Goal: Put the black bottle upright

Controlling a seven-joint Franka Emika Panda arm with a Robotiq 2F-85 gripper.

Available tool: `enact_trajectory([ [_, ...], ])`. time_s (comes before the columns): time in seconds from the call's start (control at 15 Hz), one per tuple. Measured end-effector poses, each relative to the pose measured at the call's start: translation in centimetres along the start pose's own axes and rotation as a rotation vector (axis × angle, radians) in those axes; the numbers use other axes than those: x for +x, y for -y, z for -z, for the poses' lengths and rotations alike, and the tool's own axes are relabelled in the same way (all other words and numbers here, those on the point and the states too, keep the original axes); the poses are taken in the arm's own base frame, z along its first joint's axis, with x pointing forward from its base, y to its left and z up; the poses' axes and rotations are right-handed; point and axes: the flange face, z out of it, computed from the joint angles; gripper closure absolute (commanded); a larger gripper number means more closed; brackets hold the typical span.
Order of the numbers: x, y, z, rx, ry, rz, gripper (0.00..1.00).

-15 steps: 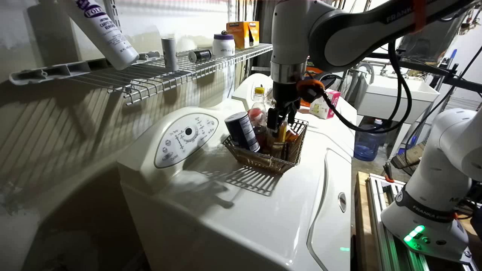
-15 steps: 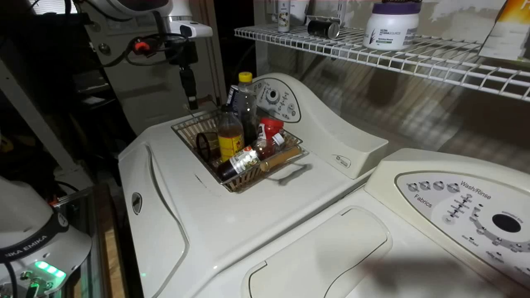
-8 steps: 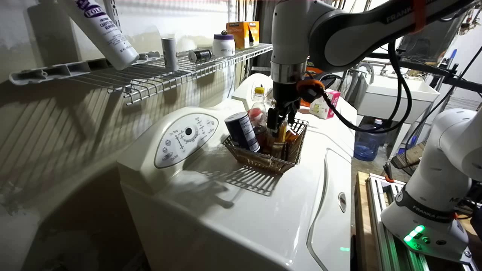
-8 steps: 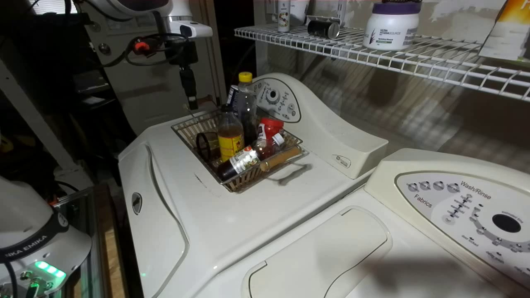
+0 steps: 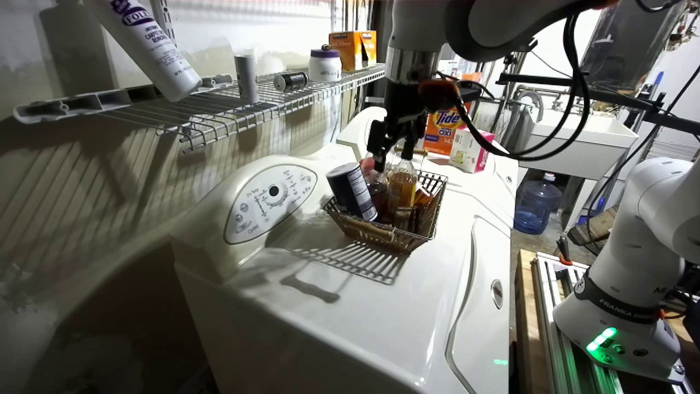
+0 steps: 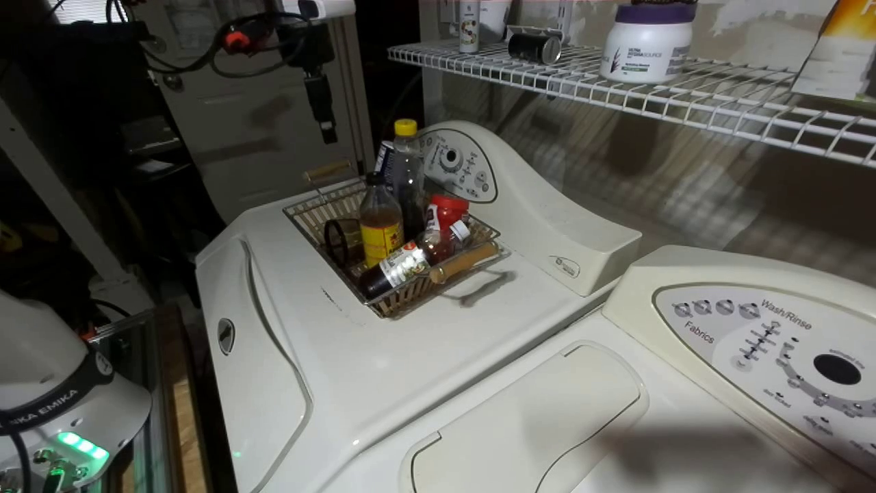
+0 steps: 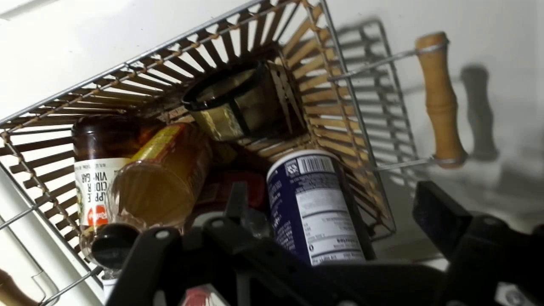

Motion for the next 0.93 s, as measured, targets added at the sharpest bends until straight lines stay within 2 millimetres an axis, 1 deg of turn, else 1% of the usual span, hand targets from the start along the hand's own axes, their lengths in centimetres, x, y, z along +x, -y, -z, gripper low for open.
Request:
enact_trajectory([
  [0.27,2.6,0.3,5.7,0.074,-0.083,-0.199,0.00],
  [0.47,5.0,0.7,8.7,0.112,-0.125,-0.360,0.00],
  [0.6,7.2,0.9,10.0,0.130,-0.151,-0.467,0.00],
  [0.8,10.9,1.1,11.2,0.150,-0.191,-0.626,0.00],
  [0.87,11.6,1.1,11.3,0.152,-0.194,-0.636,0.00],
  [0.93,11.7,1.1,11.0,0.149,-0.191,-0.633,0.00],
])
